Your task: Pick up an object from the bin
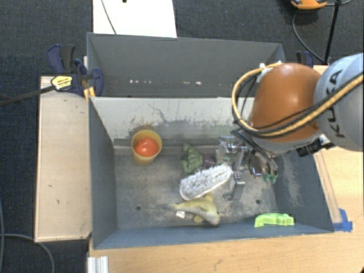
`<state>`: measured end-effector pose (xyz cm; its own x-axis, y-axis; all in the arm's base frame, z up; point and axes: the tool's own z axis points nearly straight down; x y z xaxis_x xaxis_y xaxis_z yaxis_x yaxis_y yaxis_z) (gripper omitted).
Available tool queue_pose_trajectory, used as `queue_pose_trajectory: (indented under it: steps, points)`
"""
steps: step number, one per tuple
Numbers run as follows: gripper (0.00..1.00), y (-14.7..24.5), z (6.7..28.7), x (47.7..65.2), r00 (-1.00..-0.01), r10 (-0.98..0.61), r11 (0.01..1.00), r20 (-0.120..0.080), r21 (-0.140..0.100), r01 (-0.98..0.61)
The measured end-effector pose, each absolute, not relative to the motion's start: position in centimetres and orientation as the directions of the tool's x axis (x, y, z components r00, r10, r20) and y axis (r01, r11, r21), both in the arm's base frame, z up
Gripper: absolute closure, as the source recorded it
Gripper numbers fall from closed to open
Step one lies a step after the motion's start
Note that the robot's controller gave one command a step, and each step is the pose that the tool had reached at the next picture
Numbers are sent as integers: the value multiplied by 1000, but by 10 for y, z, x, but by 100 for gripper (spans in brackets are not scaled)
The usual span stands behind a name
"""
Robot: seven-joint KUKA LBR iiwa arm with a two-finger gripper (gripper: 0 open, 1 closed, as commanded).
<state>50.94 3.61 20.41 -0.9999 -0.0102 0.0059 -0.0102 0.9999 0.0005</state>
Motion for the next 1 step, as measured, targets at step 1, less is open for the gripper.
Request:
queue_pose_trajectory:
  steps: [1]
  points:
    - [0,36,209,511,-1000,-9,1000,-3,1,-9]
